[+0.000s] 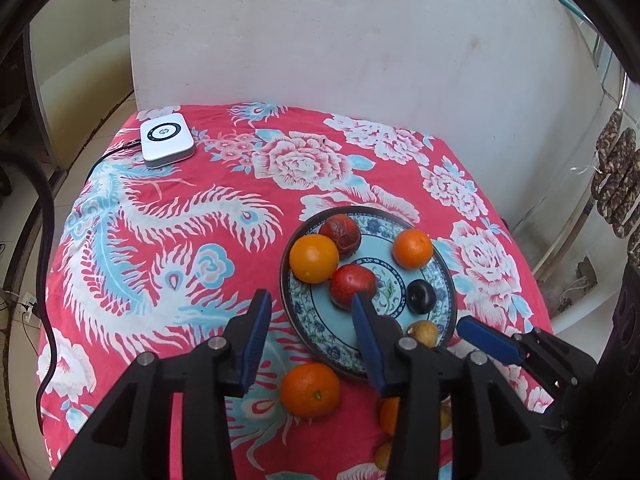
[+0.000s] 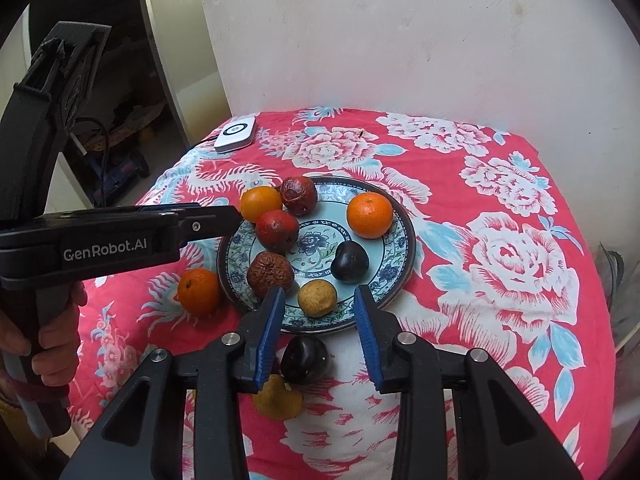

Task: Organize fruits

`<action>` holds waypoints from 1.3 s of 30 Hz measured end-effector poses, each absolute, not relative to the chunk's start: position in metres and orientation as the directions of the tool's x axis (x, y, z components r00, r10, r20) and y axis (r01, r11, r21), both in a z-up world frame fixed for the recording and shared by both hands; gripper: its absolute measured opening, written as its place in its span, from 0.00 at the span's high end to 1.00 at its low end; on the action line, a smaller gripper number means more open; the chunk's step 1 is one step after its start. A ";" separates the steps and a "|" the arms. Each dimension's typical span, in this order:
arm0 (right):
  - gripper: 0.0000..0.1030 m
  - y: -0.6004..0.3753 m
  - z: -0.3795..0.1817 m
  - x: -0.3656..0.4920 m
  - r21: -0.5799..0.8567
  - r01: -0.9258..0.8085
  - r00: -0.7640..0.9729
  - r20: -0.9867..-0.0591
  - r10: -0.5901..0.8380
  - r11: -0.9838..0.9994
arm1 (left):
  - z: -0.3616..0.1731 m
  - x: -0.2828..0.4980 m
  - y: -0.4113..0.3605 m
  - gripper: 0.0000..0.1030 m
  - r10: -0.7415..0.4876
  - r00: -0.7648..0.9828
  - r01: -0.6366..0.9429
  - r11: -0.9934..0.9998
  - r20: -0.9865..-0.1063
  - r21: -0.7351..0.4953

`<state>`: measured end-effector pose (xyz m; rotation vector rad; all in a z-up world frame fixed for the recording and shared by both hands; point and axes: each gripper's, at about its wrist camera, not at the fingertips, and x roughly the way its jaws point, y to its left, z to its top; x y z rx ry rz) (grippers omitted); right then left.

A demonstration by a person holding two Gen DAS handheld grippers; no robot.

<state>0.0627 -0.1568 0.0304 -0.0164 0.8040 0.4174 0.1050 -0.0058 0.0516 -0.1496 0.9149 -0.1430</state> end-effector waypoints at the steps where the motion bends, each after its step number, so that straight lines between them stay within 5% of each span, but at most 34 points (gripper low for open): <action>1: 0.63 -0.157 0.031 0.062 0.143 -0.368 0.618 -0.701 0.356 0.919 | 0.052 0.103 -0.006 0.55 -0.184 0.603 0.059 0.981 -0.776 -0.187; 20: 0.36 -0.169 0.034 0.047 0.142 -0.311 0.636 -0.704 0.316 0.940 | 0.049 0.073 -0.006 0.25 -0.150 0.590 0.070 0.988 -0.793 -0.135; 39: 0.27 -0.177 0.024 0.030 0.144 -0.298 0.618 -0.724 0.306 0.944 | 0.032 0.055 -0.004 0.23 -0.168 0.542 0.082 0.986 -0.823 -0.147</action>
